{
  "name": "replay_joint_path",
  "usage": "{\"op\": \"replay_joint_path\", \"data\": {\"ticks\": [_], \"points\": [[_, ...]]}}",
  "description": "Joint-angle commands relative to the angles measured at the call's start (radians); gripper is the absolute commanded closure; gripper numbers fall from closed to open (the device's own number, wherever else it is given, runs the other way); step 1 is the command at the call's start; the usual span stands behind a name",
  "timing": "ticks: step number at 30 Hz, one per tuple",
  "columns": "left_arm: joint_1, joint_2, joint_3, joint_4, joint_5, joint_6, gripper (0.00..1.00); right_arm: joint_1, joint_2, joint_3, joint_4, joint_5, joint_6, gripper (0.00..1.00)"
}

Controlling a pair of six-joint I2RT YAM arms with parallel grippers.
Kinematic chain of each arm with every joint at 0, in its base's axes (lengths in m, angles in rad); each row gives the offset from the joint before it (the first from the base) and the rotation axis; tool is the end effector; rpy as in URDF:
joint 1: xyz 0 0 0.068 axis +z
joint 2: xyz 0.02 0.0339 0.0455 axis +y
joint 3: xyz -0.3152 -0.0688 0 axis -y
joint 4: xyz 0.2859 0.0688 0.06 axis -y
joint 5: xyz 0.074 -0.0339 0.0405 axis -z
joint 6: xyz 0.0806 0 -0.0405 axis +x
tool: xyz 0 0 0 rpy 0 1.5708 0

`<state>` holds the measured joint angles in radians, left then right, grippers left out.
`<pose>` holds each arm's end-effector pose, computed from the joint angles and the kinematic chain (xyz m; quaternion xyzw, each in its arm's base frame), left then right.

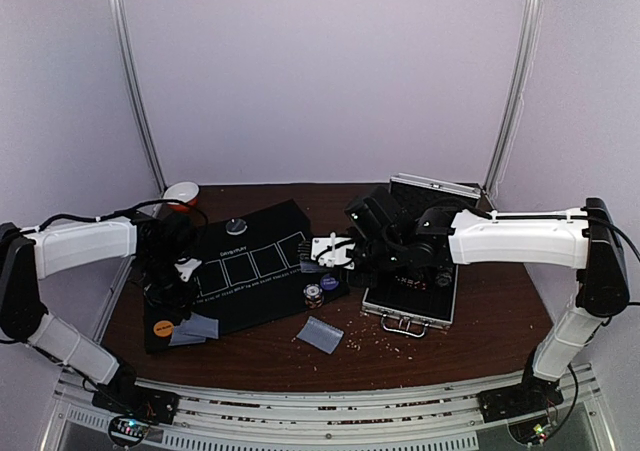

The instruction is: Distribute texas hold em gaming equipment

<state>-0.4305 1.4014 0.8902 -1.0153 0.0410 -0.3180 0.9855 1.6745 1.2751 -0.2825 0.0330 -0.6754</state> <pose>0.2280 -0.1083 0.1823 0.0566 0.9979 -0.0272 0.0131 0.2560 0.3814 0.2737 -0.6616 0.6142 0.0517 0.4270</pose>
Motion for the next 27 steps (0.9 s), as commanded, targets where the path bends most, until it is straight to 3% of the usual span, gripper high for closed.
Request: {"op": "replay_joint_path", "data": {"ticks": [1, 14, 20, 27], "points": [[0.009, 0.021, -0.011, -0.011, -0.055, -0.026, 1.00, -0.004, -0.011, 0.026, -0.006, -0.009, -0.001, 0.58], [0.009, 0.051, -0.011, -0.027, -0.124, -0.062, 1.00, -0.004, -0.006, 0.026, -0.010, -0.008, -0.005, 0.58], [0.010, 0.050, -0.010, -0.032, -0.122, -0.066, 0.72, -0.004, -0.007, 0.031, -0.012, -0.009, -0.001, 0.58], [0.008, 0.037, 0.014, -0.063, -0.156, -0.072, 0.69, -0.004, -0.004, 0.039, -0.018, -0.008, -0.003, 0.58]]}}
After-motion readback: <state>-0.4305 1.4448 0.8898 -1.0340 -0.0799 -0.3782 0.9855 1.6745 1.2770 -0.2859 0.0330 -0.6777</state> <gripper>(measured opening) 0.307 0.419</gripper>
